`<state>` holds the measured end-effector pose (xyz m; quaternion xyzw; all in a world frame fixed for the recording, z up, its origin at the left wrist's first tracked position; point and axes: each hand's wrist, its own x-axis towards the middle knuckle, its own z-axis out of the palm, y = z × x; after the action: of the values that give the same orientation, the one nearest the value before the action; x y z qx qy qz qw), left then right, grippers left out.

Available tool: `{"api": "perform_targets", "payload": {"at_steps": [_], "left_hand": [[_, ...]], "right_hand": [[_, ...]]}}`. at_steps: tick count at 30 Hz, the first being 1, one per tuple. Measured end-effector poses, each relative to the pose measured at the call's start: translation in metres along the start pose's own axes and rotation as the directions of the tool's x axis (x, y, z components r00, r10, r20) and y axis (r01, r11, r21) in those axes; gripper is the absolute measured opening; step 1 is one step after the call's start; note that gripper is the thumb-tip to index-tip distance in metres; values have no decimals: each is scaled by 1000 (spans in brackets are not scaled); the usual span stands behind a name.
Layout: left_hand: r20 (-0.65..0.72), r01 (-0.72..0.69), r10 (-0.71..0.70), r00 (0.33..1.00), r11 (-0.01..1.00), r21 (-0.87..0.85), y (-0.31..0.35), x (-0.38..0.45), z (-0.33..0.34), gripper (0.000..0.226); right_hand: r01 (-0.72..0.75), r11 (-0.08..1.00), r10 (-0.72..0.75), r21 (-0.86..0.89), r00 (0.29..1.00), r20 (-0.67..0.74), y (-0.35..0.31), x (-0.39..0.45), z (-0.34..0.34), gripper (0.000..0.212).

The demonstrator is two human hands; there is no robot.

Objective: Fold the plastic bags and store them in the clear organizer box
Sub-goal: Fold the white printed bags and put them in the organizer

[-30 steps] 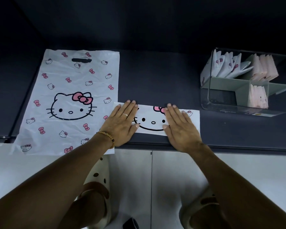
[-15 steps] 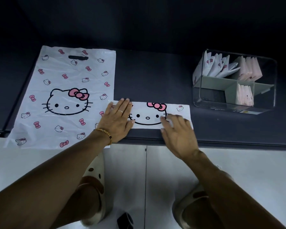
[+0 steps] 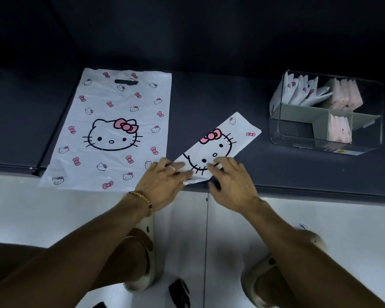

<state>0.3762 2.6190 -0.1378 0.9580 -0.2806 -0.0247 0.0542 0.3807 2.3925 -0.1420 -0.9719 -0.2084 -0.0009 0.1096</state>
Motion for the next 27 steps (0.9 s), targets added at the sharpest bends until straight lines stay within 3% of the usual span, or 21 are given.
{"api": "perform_targets", "payload": {"at_steps": [3,5,6,7,8,9,11,13,20,27], "left_hand": [[5,108,-108,994,994,-15,6,11,-10,34],[54,279,-274,960,933,-228,4,18,-19,37],[129,369,-351,928,812,-452,3,21,-24,33],[217,425,-384,897,622,-658,2,25,-29,26],[263,429,-381,886,465,-774,0,29,-30,17],[274,417,-367,889,401,-816,-2,34,-31,7],[263,419,-366,893,459,-784,0,42,-29,36],[249,465,-423,871,547,-696,5,51,-22,47],[287,658,-599,747,607,-446,16,75,-4,32],[298,678,-608,735,659,-326,12,85,2,25]], "right_hand": [[-72,979,86,192,994,-64,-14,4,5,18],[-184,923,229,339,969,-97,-12,11,0,18],[-257,877,316,406,945,-83,-9,14,-3,26],[-331,814,391,477,920,-30,-5,18,-5,34],[-398,725,444,562,894,60,0,20,-8,38],[-452,616,472,645,867,156,4,22,-11,39],[-527,480,510,701,818,266,10,23,-13,40],[-581,507,546,636,788,285,11,27,-12,41],[-692,584,687,424,700,196,13,50,-1,34],[-677,684,668,270,731,140,14,65,1,29]]}}
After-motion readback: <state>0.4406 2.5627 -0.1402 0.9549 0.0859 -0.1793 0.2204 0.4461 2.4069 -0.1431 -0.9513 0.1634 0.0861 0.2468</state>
